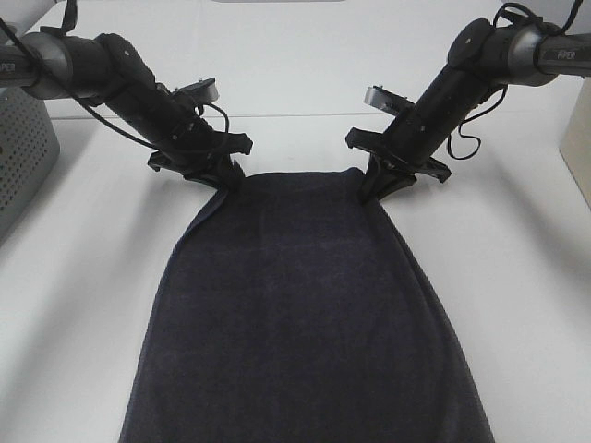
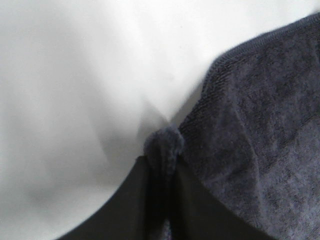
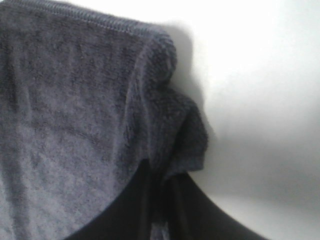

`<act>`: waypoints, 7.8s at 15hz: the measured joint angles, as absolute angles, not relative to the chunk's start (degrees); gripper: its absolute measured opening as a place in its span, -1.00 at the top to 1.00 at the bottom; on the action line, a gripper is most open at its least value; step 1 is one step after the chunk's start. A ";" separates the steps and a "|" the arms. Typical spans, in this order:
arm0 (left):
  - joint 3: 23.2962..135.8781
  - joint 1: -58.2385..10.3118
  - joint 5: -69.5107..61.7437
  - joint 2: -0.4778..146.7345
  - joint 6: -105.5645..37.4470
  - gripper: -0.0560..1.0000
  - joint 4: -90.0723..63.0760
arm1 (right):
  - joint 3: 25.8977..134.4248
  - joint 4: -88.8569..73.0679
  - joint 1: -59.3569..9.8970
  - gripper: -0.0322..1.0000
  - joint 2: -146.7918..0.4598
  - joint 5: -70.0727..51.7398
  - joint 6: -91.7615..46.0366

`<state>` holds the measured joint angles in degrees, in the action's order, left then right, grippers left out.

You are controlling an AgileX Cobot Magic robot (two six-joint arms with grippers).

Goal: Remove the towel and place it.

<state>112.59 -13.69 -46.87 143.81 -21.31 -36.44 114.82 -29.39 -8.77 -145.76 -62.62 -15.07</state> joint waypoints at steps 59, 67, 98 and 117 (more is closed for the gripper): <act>122.38 -13.75 -27.27 148.28 -37.01 -0.78 -27.56 | 126.11 -27.62 -8.94 -0.53 -149.77 -32.77 -23.20; 122.44 -12.83 -60.50 123.19 -5.90 -0.78 -6.07 | 126.11 -18.74 -8.65 -0.53 -124.39 -69.10 -10.31; 32.26 6.30 -66.41 3.50 -6.70 -0.78 -4.93 | 29.97 -5.10 -1.60 -0.53 0.29 -69.90 -4.81; 29.79 6.30 -62.57 -0.40 -1.78 -0.78 0.00 | 26.07 -4.58 -1.60 -0.53 0.29 -63.77 -5.33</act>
<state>29.79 6.30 -62.57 -0.40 -1.78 0.00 26.07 -4.58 -1.60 0.29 -63.77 -5.33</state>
